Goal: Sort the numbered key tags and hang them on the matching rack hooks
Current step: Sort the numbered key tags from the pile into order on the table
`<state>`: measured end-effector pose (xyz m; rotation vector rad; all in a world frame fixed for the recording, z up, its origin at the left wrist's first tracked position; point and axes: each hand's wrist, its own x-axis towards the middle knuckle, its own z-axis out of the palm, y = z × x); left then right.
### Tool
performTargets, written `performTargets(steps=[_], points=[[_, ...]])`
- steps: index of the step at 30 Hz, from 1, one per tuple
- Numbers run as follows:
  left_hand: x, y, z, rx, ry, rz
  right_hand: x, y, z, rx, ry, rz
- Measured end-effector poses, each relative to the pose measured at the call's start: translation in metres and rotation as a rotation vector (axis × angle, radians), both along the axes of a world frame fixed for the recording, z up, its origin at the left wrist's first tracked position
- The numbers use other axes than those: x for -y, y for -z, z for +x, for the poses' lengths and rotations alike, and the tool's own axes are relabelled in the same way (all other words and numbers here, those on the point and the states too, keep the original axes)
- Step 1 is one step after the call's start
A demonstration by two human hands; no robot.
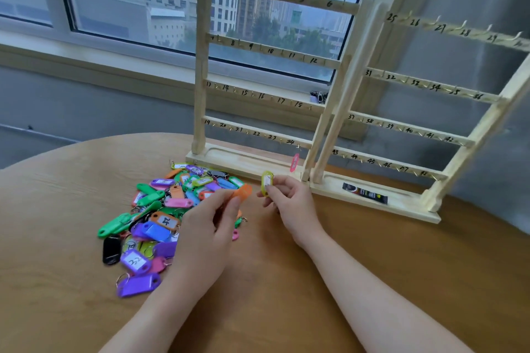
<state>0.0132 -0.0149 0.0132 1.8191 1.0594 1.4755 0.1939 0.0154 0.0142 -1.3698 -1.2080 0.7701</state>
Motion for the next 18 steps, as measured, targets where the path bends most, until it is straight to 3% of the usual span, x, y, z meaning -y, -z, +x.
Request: performTargets(steps=[4, 10, 18], points=[[0.009, -0.007, -0.001, 0.061, 0.218, -0.102, 0.015, -0.009, 0.006, -0.067, 0.015, -0.018], [0.009, -0.003, 0.003, 0.043, 0.300, -0.162, 0.063, -0.014, 0.046, 0.007, 0.015, -0.057], [0.014, -0.003, 0.005, 0.024, 0.358, -0.179, 0.121, -0.010, 0.127, 0.175, 0.307, -0.122]])
